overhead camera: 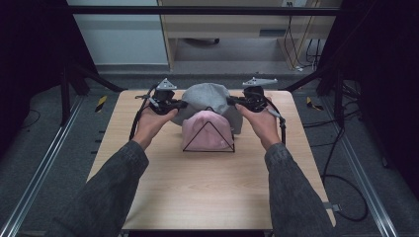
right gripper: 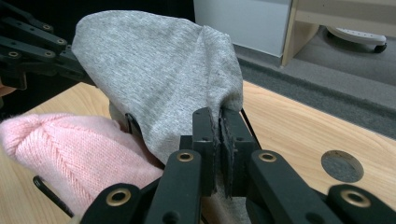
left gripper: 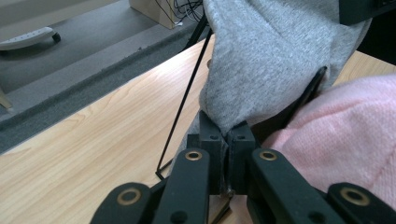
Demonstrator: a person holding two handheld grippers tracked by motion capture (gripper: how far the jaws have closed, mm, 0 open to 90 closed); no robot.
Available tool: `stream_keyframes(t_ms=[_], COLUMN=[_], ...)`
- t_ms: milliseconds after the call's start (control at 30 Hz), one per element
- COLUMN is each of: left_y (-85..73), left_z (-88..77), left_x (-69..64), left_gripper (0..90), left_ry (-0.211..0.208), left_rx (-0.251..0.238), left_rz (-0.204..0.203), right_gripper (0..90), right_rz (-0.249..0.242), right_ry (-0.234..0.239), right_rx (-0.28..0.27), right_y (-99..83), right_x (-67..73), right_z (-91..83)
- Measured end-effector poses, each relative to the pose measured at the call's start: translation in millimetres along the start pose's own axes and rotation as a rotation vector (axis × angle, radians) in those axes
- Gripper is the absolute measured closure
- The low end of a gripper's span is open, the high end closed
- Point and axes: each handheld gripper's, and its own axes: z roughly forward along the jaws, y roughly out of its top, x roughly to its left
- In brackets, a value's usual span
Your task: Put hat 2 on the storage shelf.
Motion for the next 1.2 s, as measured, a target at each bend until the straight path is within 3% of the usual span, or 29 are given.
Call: stream_keyframes(t_ms=[67, 333, 467, 700, 1200], left_y=[-1.8, -7.0, -9.2, -22.4, -33.4], left_z=[-1.7, 0.8, 1.2, 2.8, 5.3], left_x=[-2.0, -3.3, -6.5, -2.6, -3.2], left_gripper=[87.8, 87.8, 87.8, 87.8, 87.8], left_ry=[0.006, 0.006, 0.016, 0.020, 0.012], left_rx=[0.004, 0.014, 0.022, 0.039, 0.058], left_rz=[0.015, -0.016, -0.005, -0.024, -0.031], right_gripper=[85.7, 85.7, 85.6, 85.4, 84.6], right_rz=[0.004, 0.017, 0.010, 0.012, 0.011], right_ry=[0.000, -0.018, -0.021, -0.029, -0.029], right_rx=[0.000, 0.024, 0.032, 0.051, 0.071], right_y=[-2.1, -7.6, -9.2, -14.7, -25.2], right_x=[1.0, 0.3, 1.8, 5.2, 10.9], right_z=[-1.2, 1.9, 2.2, 5.8, 11.0])
